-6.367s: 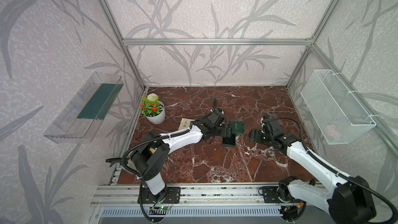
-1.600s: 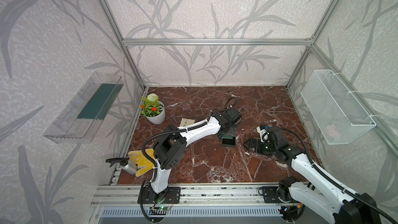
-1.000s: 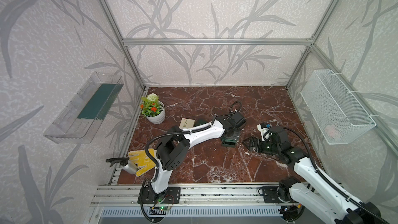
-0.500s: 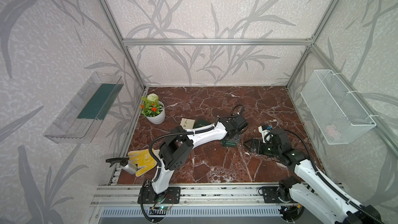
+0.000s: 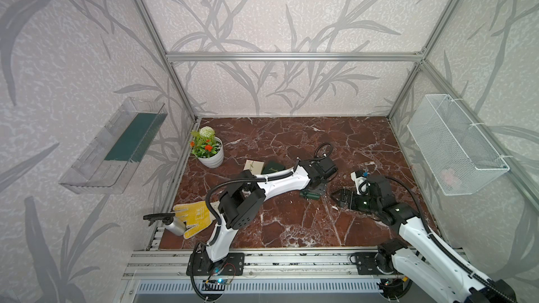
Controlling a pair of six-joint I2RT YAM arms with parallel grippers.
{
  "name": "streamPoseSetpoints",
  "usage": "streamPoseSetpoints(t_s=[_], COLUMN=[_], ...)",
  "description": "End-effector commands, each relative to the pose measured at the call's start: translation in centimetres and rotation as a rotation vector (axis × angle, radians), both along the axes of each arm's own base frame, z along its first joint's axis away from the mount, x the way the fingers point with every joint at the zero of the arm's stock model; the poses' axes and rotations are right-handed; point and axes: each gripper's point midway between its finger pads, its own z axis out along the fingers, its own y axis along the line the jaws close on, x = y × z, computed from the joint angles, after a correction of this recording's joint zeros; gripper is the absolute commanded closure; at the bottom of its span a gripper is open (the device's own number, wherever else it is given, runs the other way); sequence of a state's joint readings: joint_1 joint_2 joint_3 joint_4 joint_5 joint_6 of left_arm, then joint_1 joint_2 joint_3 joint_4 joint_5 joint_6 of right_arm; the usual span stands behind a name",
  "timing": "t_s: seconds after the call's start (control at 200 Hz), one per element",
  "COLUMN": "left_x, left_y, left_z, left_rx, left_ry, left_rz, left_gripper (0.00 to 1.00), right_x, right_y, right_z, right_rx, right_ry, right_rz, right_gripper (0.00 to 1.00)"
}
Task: Take the rings out of the lift-off lid box
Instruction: Close the lid on the jewelry box.
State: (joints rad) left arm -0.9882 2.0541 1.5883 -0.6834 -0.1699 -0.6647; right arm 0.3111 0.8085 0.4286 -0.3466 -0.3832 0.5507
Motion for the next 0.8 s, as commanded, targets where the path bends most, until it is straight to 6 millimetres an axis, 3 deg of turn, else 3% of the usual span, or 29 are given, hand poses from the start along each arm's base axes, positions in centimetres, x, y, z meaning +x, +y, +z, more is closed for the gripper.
streamPoseSetpoints(t_s=[0.0, 0.795], left_x=[0.2, 0.3], left_y=[0.2, 0.1], left_z=[-0.3, -1.0], left_rx=[0.033, 0.047], left_ry=[-0.010, -0.001], left_rz=[0.014, 0.008], left_gripper=[0.20, 0.17], right_x=[-0.5, -0.4], right_y=[-0.2, -0.3], right_z=[-0.5, -1.0], right_rx=[-0.008, -0.014], right_ry=[0.017, 0.036], right_rz=[0.003, 0.002], right_gripper=[0.01, 0.01])
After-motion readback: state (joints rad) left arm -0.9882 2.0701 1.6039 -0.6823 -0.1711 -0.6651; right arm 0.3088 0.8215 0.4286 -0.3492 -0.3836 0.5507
